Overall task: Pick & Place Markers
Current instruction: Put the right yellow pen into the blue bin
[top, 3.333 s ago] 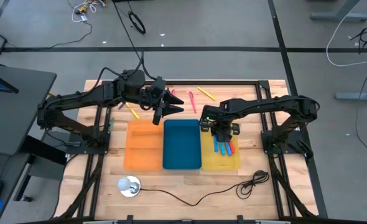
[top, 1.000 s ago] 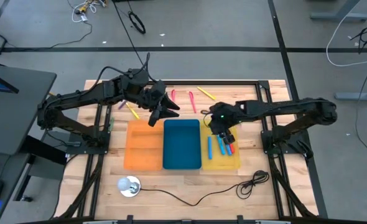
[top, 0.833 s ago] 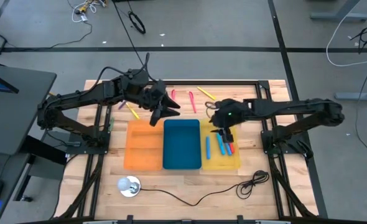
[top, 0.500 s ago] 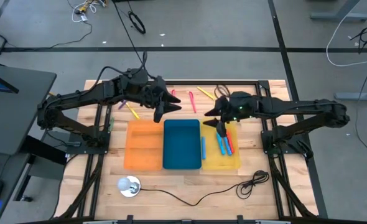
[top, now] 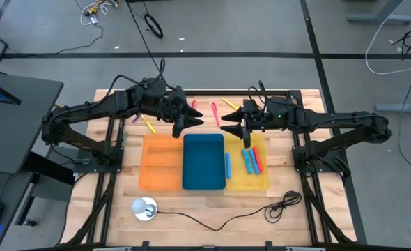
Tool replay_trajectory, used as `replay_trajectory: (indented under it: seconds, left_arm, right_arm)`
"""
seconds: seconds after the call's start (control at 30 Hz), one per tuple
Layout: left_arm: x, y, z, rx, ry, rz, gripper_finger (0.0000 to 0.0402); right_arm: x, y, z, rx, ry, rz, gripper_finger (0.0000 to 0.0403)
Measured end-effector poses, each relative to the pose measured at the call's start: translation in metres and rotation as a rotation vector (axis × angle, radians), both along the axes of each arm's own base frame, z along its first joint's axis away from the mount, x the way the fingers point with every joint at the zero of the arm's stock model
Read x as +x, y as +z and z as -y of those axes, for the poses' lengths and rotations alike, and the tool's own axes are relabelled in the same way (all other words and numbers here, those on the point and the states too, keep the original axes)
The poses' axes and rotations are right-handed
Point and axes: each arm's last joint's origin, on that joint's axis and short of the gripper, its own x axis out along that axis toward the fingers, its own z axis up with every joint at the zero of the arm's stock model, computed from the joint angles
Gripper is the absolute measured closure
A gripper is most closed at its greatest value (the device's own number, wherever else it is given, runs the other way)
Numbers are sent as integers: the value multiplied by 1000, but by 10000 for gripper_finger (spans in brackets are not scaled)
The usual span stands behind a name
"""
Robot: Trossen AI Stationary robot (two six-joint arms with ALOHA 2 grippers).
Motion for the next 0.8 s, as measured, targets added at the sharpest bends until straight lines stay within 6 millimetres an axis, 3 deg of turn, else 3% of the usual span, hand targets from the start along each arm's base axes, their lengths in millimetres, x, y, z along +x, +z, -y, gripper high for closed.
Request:
replay_trajectory:
  seconds: [0.17, 0.4, 0.63, 0.8]
  left_arm:
    - [0, 0, 0, 0, 0, 0, 229]
    - [0, 0, 0, 0, 0, 0, 229]
    - [0, 0, -1, 7, 0, 0, 229]
    - [0, 0, -1, 7, 0, 0, 229]
  right_arm:
    - [-1, -1, 8, -15, -124, -28, 195]
    - [-2, 17, 40, -61, -321, -269, 195]
    - [8, 41, 79, -87, -411, -459, 195]
    - [10, 66, 103, -93, -460, -498, 195]
